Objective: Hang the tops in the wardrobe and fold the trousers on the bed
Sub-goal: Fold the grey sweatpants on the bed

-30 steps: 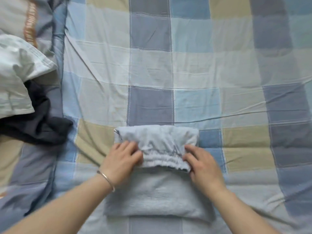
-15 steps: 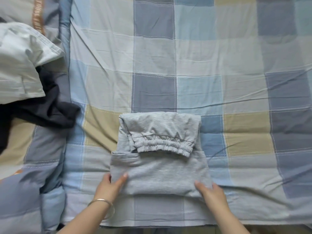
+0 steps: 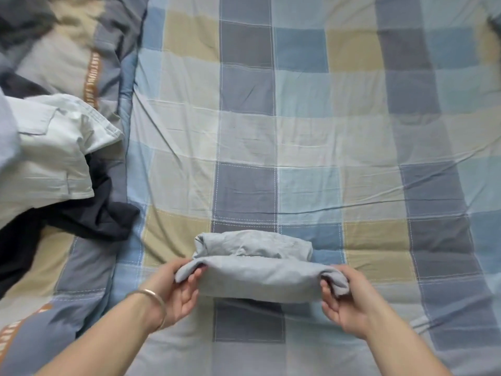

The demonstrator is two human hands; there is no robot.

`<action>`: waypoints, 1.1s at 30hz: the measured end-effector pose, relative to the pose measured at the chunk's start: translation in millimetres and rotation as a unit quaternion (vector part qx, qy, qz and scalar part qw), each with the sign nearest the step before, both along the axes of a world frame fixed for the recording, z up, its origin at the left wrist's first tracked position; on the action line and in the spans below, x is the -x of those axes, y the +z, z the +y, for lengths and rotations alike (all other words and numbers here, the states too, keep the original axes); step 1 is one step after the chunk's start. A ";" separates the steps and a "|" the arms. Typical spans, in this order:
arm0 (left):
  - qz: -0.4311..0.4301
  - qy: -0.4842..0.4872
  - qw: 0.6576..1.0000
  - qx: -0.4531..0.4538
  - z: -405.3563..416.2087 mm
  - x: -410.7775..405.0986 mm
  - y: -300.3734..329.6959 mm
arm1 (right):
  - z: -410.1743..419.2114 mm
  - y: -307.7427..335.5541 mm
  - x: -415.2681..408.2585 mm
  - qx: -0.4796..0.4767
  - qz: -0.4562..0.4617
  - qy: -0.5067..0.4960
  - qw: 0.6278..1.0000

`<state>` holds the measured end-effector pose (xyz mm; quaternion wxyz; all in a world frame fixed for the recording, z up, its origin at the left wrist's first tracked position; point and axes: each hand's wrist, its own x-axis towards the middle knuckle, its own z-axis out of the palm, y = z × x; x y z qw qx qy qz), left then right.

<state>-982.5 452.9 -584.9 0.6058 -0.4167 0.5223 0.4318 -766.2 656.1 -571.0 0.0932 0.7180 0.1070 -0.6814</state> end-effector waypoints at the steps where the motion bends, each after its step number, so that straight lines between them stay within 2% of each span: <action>1: 0.039 0.013 0.999 -0.026 14.4 3.9 -8.6 | 7.3 -8.4 13.9 -0.027 0.020 -0.043 0.998; 3: 0.151 -0.061 0.982 -0.099 38.6 0.7 -31.6 | 15.7 -34.9 38.3 -0.089 0.056 -0.100 0.990; 4: 0.232 -0.163 0.952 -0.115 46.6 -4.5 -42.5 | 15.8 -48.7 47.5 -0.125 0.059 -0.079 0.987; 5: 0.320 -0.300 0.890 -0.125 51.5 -11.1 -53.8 | 12.3 -60.6 55.7 -0.186 0.042 -0.014 0.982; 6: 0.406 -0.446 0.789 -0.114 54.2 -18.8 -62.6 | 6.3 -70.9 61.9 -0.264 0.004 0.105 0.959; 7: 0.481 -0.574 0.659 -0.069 54.9 -27.5 -69.2 | -1.9 -78.6 65.0 -0.352 -0.043 0.245 0.902; 8: 0.538 -0.644 0.543 -0.034 56.2 -34.9 -72.5 | -11.5 -83.2 66.3 -0.431 -0.077 0.376 0.817; 9: 0.565 -0.670 0.481 -0.014 55.4 -41.9 -76.6 | -22.3 -86.1 66.0 -0.484 -0.088 0.473 0.731; 10: 0.578 -0.678 0.455 -0.001 52.1 -48.7 -82.1 | -31.5 -87.9 65.4 -0.498 -0.091 0.538 0.674; 11: 0.589 -0.677 0.442 0.005 47.4 -54.5 -88.6 | -38.7 -92.2 61.3 -0.491 -0.101 0.585 0.637; 13: 0.578 -0.687 0.440 0.024 30.4 -63.6 -106.0 | -48.2 -107.0 47.1 -0.427 -0.129 0.656 0.609; 15: 0.584 -0.688 0.429 0.037 11.9 -73.5 -126.7 | -56.3 -122.7 36.0 -0.382 -0.139 0.682 0.608; 16: 0.579 -0.693 0.428 0.040 6.6 -77.6 -134.5 | -59.0 -129.6 32.6 -0.362 -0.140 0.683 0.619; 20: 0.585 -0.687 0.428 0.060 7.0 -75.0 -144.7 | -54.9 -138.1 32.2 -0.333 -0.127 0.715 0.602; 22: 0.612 -0.650 0.448 0.040 7.8 -66.9 -129.8 | -49.1 -122.7 32.0 -0.371 -0.120 0.666 0.637; 23: 0.629 -0.611 0.479 0.047 7.0 -61.5 -119.6 | -45.7 -116.3 30.6 -0.420 -0.123 0.613 0.658; 25: 0.653 -0.484 0.571 0.119 5.9 -48.5 -101.7 | -38.1 -109.2 26.2 -0.490 -0.187 0.463 0.714; 27: 0.573 -0.361 0.709 0.193 4.6 -36.0 -92.1 | -31.1 -110.4 19.1 -0.435 -0.217 0.322 0.813; 28: 0.503 -0.332 0.776 0.188 4.4 -30.1 -91.8 | -27.4 -109.8 17.6 -0.376 -0.197 0.280 0.861; 29: 0.437 -0.325 0.824 0.158 6.6 -25.9 -92.5 | -25.3 -109.9 16.4 -0.312 -0.161 0.258 0.900; 31: 0.353 -0.276 0.890 0.084 8.6 -16.7 -96.3 | -22.5 -110.4 11.3 -0.233 -0.068 0.217 0.946; 33: 0.297 -0.219 0.928 0.040 16.3 -15.3 -83.4 | -24.9 -108.4 1.6 -0.196 0.000 0.155 0.968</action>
